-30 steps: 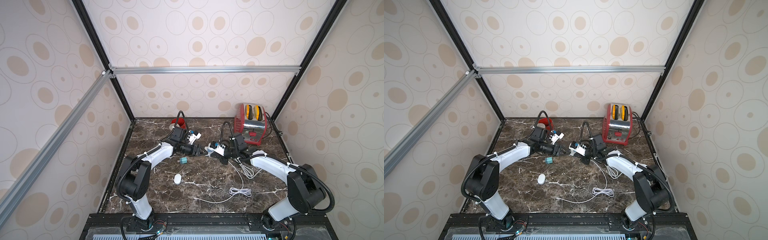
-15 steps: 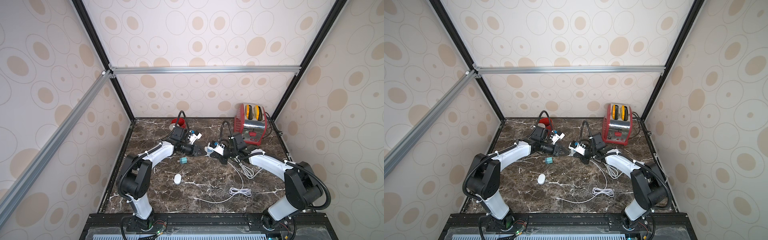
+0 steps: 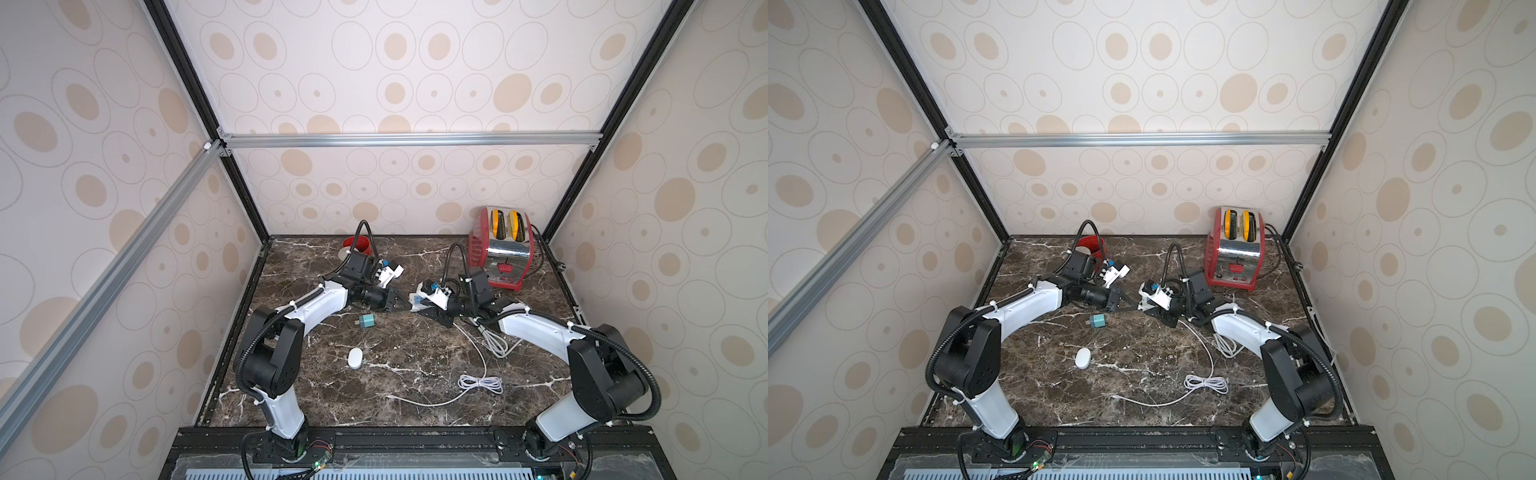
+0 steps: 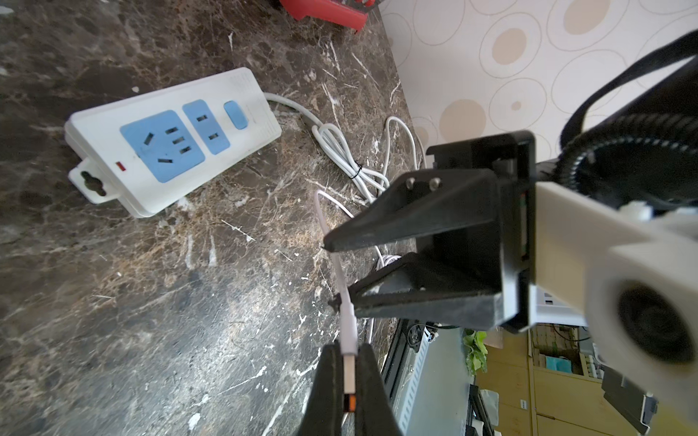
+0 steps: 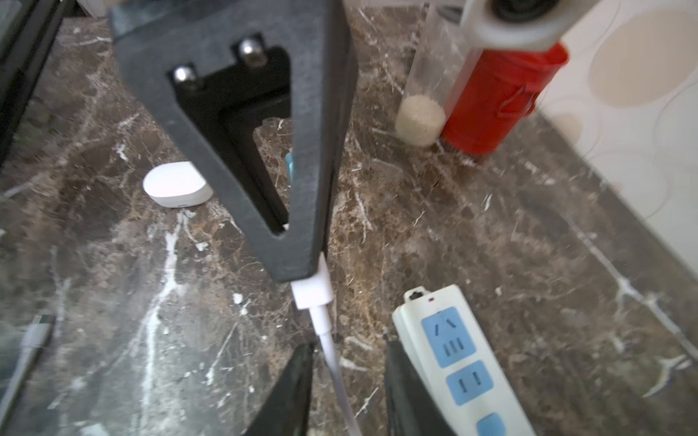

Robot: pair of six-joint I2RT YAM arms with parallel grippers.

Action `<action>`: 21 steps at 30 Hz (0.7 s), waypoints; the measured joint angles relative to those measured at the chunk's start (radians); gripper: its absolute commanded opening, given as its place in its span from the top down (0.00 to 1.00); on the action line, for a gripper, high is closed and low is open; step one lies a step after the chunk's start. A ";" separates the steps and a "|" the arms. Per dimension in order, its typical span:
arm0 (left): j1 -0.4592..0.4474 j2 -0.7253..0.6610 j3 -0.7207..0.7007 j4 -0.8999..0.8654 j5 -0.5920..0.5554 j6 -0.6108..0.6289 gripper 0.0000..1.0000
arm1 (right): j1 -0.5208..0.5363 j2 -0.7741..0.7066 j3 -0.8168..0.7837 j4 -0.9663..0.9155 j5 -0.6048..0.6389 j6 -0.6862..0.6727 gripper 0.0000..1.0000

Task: Charge the bluetooth headset
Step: Pick up the charging cable from the center of the board.

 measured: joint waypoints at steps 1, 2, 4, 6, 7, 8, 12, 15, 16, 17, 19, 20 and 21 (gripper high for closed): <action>0.002 0.000 0.005 -0.001 0.004 0.000 1.00 | -0.002 -0.016 -0.041 0.055 0.002 -0.002 0.50; 0.006 0.002 0.014 -0.005 0.009 0.000 1.00 | -0.006 -0.032 -0.092 0.132 0.002 0.002 0.50; 0.014 0.009 0.044 -0.022 0.022 0.006 1.00 | -0.020 -0.036 -0.150 0.247 -0.002 0.018 0.50; 0.029 0.020 0.082 -0.048 0.032 0.020 1.00 | -0.042 -0.024 -0.180 0.374 -0.014 0.045 0.52; 0.035 0.024 0.097 -0.059 0.039 0.025 1.00 | -0.050 -0.016 -0.184 0.427 -0.022 0.058 0.53; 0.044 0.028 0.114 -0.071 0.047 0.031 1.00 | -0.058 0.000 -0.184 0.497 -0.033 0.071 0.56; 0.075 0.030 0.155 -0.106 0.076 0.048 1.00 | -0.064 0.087 -0.182 0.763 -0.077 0.119 0.58; 0.089 0.031 0.163 -0.122 0.097 0.054 1.00 | -0.064 0.145 -0.175 0.893 -0.113 0.154 0.59; 0.092 0.031 0.163 -0.127 0.102 0.056 1.00 | -0.064 0.155 -0.170 0.910 -0.127 0.157 0.60; 0.095 0.031 0.163 -0.134 0.106 0.058 1.00 | -0.064 0.162 -0.163 0.918 -0.142 0.158 0.61; 0.097 0.033 0.164 -0.143 0.115 0.061 1.00 | -0.064 0.170 -0.151 0.933 -0.168 0.157 0.64; 0.097 0.034 0.166 -0.146 0.118 0.063 1.00 | -0.064 0.172 -0.147 0.944 -0.180 0.158 0.66; 0.097 0.034 0.166 -0.147 0.122 0.064 1.00 | -0.064 0.173 -0.146 0.954 -0.194 0.159 0.67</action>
